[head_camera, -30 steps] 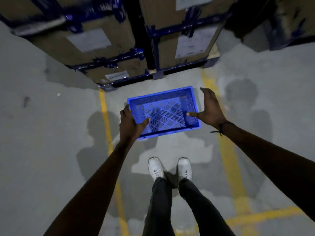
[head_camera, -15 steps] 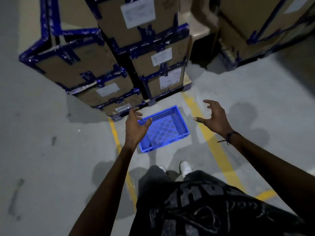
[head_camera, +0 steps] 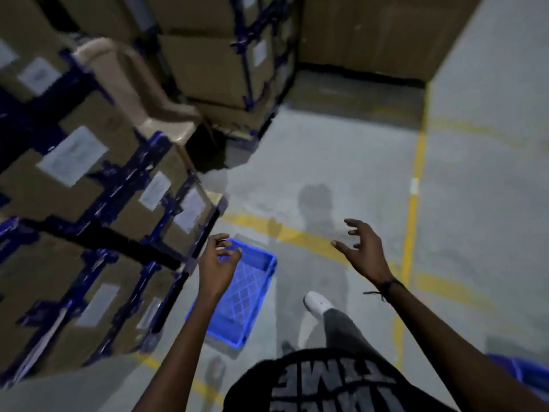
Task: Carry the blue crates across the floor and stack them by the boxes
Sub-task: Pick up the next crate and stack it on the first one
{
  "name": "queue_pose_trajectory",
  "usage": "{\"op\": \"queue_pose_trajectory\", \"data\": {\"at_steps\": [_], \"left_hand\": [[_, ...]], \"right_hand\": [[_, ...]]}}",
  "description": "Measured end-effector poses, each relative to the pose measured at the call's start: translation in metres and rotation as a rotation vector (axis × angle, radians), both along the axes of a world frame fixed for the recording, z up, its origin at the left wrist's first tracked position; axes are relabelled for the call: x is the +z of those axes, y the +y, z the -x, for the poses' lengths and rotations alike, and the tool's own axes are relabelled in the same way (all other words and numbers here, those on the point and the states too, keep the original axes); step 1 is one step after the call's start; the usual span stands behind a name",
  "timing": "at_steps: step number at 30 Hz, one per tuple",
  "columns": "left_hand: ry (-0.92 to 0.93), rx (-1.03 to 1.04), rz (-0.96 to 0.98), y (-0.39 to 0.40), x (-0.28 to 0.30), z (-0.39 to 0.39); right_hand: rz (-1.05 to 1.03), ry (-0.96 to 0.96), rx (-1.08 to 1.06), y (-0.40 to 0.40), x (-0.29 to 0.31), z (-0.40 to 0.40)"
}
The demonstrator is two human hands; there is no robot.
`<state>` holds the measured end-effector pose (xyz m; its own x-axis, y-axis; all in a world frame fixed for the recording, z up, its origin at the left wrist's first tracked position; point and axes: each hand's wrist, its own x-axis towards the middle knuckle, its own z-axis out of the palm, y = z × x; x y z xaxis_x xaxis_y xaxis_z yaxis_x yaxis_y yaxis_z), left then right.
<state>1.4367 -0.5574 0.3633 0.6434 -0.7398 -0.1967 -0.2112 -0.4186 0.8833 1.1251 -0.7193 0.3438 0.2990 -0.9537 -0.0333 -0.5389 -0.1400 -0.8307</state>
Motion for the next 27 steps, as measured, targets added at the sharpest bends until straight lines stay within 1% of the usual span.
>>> {"op": "queue_pose_trajectory", "data": {"at_steps": [4, 6, 10, 14, 17, 21, 23, 27], "left_hand": [[-0.014, -0.250, 0.015, -0.019, 0.008, 0.048], [0.011, -0.378, 0.035, -0.028, 0.010, 0.084], [0.020, -0.677, 0.044, -0.035, 0.006, 0.170], [0.038, -0.945, 0.075, -0.021, 0.014, 0.272], [0.063, -1.124, 0.105, 0.002, 0.023, 0.352], [0.051, -1.327, 0.134, 0.044, 0.026, 0.454], [0.049, -1.416, 0.141, 0.072, 0.023, 0.504], [0.080, -1.530, 0.122, 0.145, 0.017, 0.608]], "right_hand": [[-0.059, -0.043, -0.290, 0.076, 0.007, 0.071], [-0.065, -0.043, -0.431, 0.118, 0.011, 0.109], [-0.016, -0.030, -0.695, 0.206, 0.017, 0.187], [0.021, -0.060, -0.994, 0.295, 0.024, 0.256], [0.059, -0.062, -1.194, 0.363, 0.030, 0.303], [0.087, -0.108, -1.395, 0.454, 0.033, 0.362], [0.105, -0.123, -1.476, 0.501, 0.034, 0.391], [0.114, -0.139, -1.604, 0.600, 0.031, 0.454]]}}
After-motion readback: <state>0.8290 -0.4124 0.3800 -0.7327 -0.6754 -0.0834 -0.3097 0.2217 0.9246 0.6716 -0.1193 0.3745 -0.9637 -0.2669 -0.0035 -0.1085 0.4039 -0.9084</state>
